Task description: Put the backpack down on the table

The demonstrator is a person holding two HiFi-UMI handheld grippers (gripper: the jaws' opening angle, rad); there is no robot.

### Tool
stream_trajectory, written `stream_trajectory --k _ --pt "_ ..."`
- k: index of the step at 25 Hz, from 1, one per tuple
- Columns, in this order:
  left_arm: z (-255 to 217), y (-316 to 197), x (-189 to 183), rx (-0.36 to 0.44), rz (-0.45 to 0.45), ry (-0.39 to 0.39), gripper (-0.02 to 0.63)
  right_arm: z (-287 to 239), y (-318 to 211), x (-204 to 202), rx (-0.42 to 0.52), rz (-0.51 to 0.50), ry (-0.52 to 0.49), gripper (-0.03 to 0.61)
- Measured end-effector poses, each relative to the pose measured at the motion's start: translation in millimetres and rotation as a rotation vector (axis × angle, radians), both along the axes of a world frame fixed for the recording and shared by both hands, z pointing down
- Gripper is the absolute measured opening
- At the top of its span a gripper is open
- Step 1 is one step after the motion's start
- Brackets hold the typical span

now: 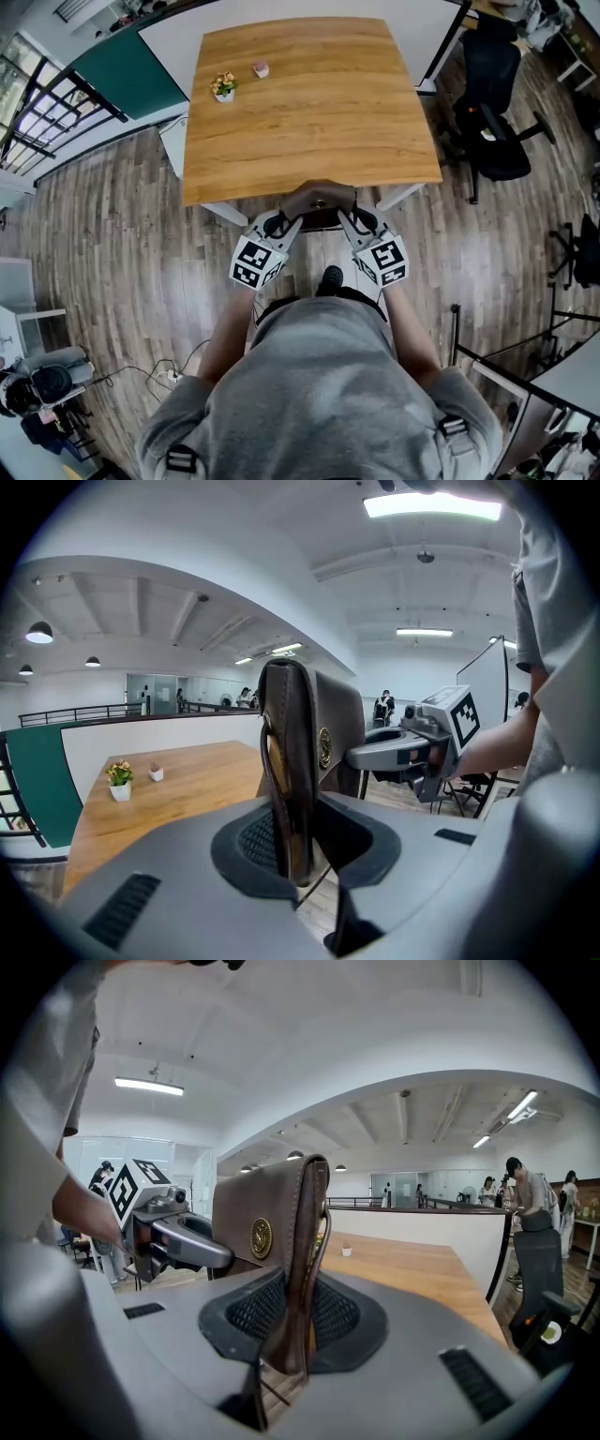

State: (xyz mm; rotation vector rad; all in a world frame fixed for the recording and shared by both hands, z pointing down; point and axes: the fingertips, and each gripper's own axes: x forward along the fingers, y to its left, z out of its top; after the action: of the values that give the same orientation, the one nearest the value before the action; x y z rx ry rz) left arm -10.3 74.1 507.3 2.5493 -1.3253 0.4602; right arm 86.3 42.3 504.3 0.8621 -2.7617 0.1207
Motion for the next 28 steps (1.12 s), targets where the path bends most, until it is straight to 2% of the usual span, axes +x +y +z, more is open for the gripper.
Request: stream_trajectory --k 17,28 --pt "1 -40 20 -0.011 -0.066 -0.010 0.075 3 -49 16 -0.004 -0.078 0.001 0.076" --pt "7 -63 23 -0.017 -0.051 -0.016 0.075 10 -69 21 -0.019 -0.051 -0.005 0.077"
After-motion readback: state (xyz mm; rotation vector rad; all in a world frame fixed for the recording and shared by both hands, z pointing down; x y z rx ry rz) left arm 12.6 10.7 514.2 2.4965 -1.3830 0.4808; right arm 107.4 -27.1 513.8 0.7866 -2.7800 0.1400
